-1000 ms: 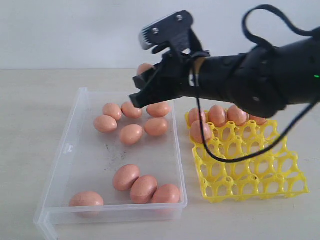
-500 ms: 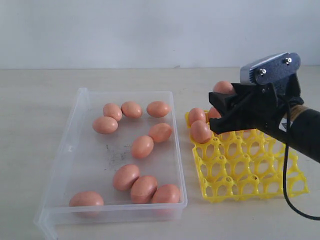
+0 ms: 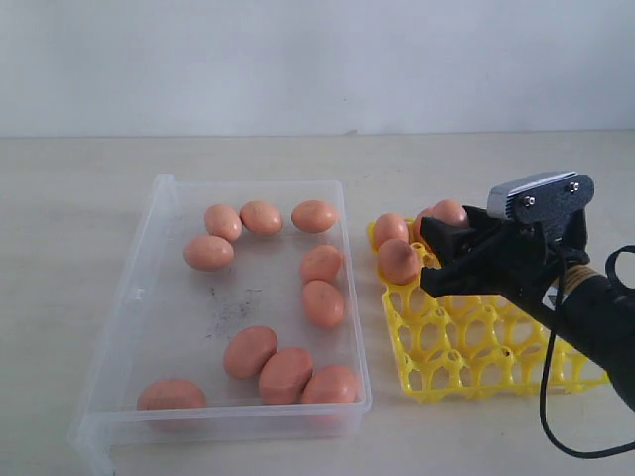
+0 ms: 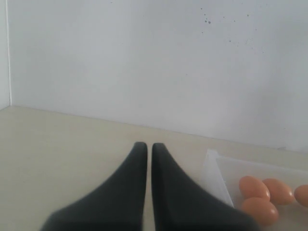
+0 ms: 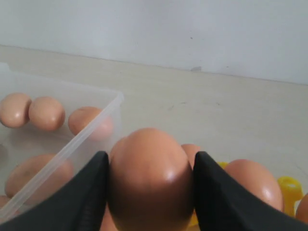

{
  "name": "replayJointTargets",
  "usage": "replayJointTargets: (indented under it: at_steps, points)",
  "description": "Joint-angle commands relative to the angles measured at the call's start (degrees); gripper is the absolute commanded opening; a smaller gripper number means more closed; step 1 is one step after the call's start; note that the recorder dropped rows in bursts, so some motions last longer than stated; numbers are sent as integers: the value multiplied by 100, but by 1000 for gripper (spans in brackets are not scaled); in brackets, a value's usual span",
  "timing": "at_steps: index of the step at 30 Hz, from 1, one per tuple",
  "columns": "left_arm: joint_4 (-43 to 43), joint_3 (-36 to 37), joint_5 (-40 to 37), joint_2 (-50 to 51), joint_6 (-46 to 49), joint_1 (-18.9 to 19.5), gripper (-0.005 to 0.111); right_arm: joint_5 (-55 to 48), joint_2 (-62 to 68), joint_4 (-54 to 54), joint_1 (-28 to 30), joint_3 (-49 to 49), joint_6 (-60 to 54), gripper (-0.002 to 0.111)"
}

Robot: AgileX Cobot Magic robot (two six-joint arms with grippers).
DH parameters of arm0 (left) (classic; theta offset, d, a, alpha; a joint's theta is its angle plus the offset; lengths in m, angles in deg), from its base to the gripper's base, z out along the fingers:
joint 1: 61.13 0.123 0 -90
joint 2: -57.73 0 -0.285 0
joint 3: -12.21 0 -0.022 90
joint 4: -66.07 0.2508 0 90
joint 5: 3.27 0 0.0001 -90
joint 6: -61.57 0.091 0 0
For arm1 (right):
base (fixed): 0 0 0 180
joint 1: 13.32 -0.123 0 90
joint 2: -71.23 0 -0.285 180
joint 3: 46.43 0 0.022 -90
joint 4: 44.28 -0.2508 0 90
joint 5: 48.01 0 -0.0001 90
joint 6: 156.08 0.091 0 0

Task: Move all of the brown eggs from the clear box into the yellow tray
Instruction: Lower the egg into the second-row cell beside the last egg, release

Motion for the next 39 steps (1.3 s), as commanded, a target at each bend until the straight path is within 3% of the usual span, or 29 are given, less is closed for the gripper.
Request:
replayJointTargets:
  at_steps: [1,4,8,33,37,39]
  points:
    - [-51,20,8,-14,-51,-10,4,150,159,-43,46,-9,-10,0]
    - [-51,20,8,-14,-51,-10,4,150,220,-43,56,6,-106,0]
    - [-51,20,18,-14,-51,-10,4,-630,220,-8,56,261,-120,0]
    - [-51,20,8,-14,-51,-10,4,-841,220,-23,56,390,-122,0]
    - [-51,20,8,-14,-51,-10,4,-841,220,0,56,390,-122,11]
    - [-51,20,21,-14,-51,-10,4,-841,220,0,56,390,-122,22]
